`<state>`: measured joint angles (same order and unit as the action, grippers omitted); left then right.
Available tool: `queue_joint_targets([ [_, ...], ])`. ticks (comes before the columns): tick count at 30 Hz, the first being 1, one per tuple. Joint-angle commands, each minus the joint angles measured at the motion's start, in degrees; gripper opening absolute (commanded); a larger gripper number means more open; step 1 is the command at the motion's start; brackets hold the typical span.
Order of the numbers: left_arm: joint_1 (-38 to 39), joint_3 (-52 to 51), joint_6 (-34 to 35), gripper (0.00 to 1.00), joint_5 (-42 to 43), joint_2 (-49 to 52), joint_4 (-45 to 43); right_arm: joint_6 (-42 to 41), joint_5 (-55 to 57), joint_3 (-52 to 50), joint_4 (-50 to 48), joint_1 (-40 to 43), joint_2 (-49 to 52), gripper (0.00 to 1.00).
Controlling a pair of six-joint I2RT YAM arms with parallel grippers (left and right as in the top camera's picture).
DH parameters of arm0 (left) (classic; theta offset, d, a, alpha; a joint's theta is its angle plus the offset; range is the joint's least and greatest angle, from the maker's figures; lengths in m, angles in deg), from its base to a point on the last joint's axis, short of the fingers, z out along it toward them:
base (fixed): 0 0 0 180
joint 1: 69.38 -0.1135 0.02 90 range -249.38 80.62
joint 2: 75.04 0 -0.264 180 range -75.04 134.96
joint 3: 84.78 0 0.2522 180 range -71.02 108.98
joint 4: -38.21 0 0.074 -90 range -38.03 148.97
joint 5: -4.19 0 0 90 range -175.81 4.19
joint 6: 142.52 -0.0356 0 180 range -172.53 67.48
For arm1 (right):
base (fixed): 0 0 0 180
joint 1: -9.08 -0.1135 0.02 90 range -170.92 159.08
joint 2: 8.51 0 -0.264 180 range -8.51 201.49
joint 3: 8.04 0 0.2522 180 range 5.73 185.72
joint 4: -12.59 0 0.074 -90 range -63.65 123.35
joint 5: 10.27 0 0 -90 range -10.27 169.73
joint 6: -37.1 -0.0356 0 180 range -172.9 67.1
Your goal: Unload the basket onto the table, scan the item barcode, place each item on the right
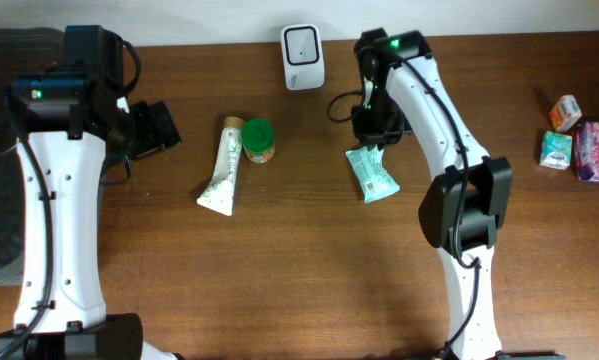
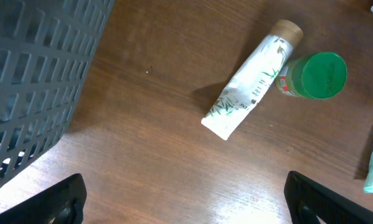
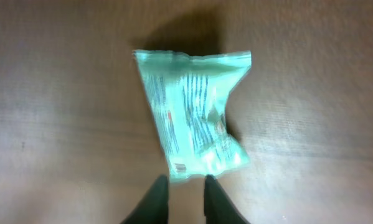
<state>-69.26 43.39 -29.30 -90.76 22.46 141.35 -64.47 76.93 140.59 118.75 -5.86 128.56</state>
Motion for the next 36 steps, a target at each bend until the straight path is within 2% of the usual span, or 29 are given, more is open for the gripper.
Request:
queue_joint_targets([
  [1,-0.42,0.02,0.31,0.99,-0.48,-1.03,0.04,2.69,0.50,0.50,4.96,0.00,-0.09,0.18],
  [5,-0.42,0.02,0.31,0.99,-0.48,-1.03,0.04,2.69,0.50,-4.90,3.85,-0.04,0.02,0.18],
  [12,-0.42,0.02,0.31,0.99,-0.48,-1.03,0.02,2.49,0.50,-20.72,-11.58,-0.04,0.07,0.18],
  [14,-0.42,0.02,0.31,0.99,-0.48,-1.03,0.04,2.03,-0.66,-22.93,-13.97,-0.07,0.07,0.13],
  [16,-0.42,0.02,0.31,0.99,-0.48,-1.03,0.04,2.05,-5.99,-22.38,-14.01,-0.04,0.00,0.08],
  [20,-0.42,0.02,0.31,0.99,-0.48,-1.03,0.04,1.95,-22.64,-16.96,-14.21,-0.07,0.00,0.13],
  [21,-0.42,0.02,0.31,0.99,-0.48,-1.03,0.04,-0.26,-24.92,-15.50,-14.21,-0.07,0.00,0.14],
  [22,-0.42,0.02,0.31,0.99,-0.48,-1.03,0.04,-4.02,-25.27,-13.57,-14.23,-0.04,0.00,0.18],
  [26,-0.42,0.02,0.31,0.99,-0.48,-1.03,0.04,-3.93,-20.39,-11.41,-13.05,-0.02,0.00,0.47],
  [27,-0.42,0.02,0.31,0.99,-0.48,-1.03,0.04,-3.93,-18.27,-11.41,-12.37,0.00,0.00,0.52],
  [30,-0.42,0.02,0.31,0.99,-0.48,-1.03,0.04,-1.97,-8.94,-11.41,-9.35,1.60,0.00,0.77],
  [32,-0.42,0.02,0.31,0.99,-0.48,-1.03,0.04,-0.68,-8.96,-11.43,-8.35,2.99,0.00,0.85],
  [34,-0.42,0.02,0.31,0.99,-0.48,-1.03,0.04,2.51,-10.40,-11.43,-8.15,5.05,0.02,0.98],
  [36,-0.42,0.02,0.31,0.99,-0.48,-1.03,0.04,7.26,-13.46,-11.56,-8.13,6.43,0.02,0.99],
])
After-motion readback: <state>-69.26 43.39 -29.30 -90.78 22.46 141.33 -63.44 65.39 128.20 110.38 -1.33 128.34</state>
